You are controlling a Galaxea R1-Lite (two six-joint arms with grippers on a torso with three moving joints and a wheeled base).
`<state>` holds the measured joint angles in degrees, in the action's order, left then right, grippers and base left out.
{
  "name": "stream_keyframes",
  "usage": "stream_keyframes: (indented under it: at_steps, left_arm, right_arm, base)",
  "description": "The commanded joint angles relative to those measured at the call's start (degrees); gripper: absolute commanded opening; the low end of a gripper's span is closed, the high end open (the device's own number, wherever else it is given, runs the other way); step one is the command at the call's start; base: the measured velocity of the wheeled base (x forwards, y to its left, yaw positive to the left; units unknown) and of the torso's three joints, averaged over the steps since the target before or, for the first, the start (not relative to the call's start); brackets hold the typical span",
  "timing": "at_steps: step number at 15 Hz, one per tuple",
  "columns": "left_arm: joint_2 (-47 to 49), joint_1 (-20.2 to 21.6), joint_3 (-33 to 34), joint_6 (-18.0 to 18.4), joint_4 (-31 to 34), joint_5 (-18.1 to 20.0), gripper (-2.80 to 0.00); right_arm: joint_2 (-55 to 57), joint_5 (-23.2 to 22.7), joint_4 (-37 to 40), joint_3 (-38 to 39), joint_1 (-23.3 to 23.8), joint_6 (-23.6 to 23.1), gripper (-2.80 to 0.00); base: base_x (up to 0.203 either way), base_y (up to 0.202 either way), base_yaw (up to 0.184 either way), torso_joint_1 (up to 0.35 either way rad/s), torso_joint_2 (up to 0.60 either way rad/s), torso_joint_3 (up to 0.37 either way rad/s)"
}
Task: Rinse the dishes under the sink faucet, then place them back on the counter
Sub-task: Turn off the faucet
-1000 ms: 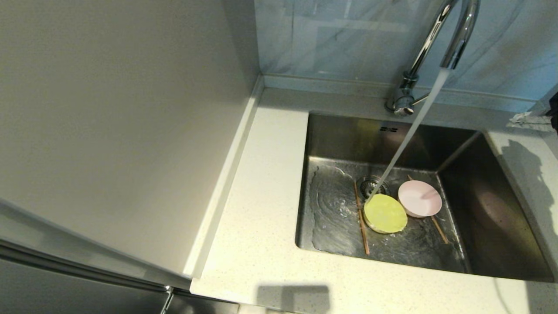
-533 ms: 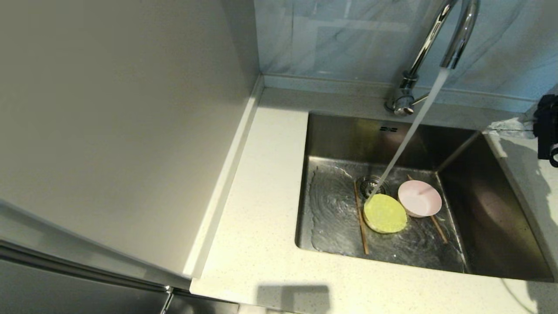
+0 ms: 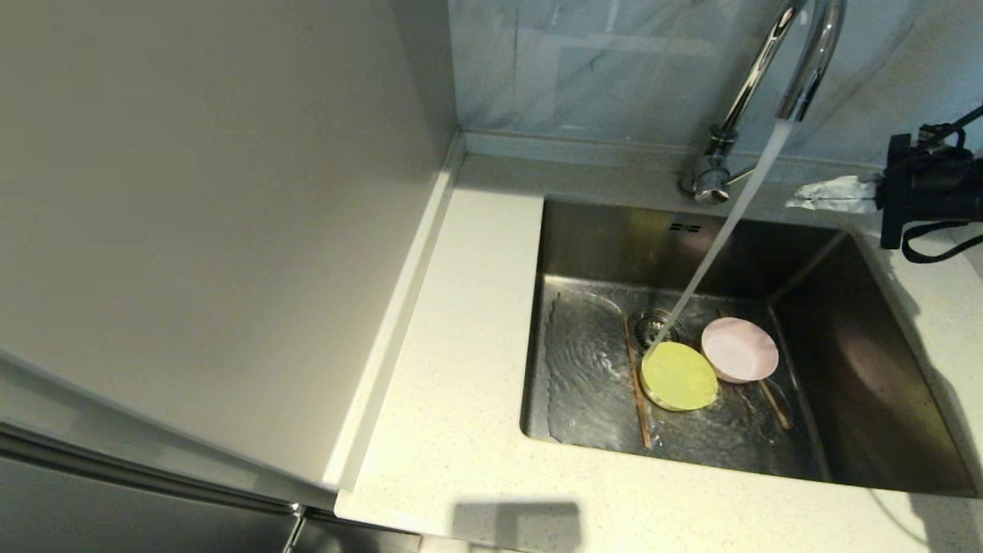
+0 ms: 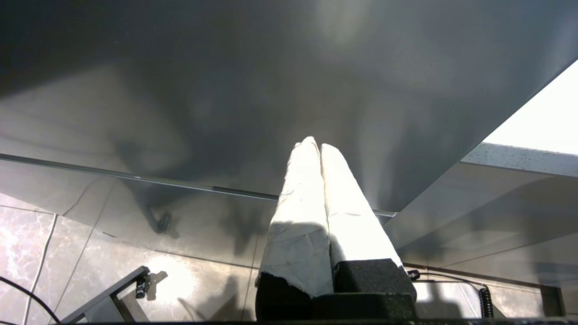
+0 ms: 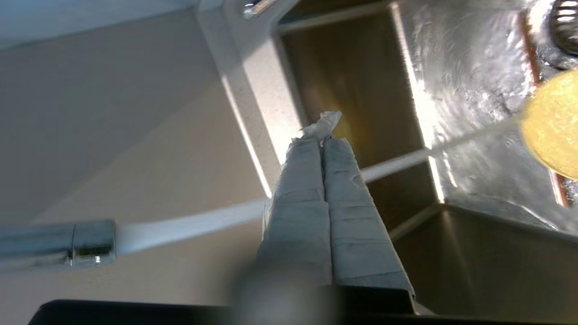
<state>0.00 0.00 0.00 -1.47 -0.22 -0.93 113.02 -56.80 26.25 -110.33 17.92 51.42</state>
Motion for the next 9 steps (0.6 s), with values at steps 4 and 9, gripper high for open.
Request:
stream_keyframes:
  at_steps: [4,9]
  left_arm:
    - [-0.18,0.00,0.00,-0.02,-0.04,-0.04,-2.80]
    - [-0.18,0.00,0.00,-0.02,-0.04,-0.04,-2.80]
  right_arm:
    - [2.95,-0.33,-4.09,-2.60,-2.66,2.20,-2.80]
    - [4.08,-0.33,-12.03,-2.61,-3.51,6.94,-2.80]
  base:
    - [0.000,0.000,0.000,0.000,0.00,0.000]
    - [0.000,0.000,0.000,0.000,0.00,0.000]
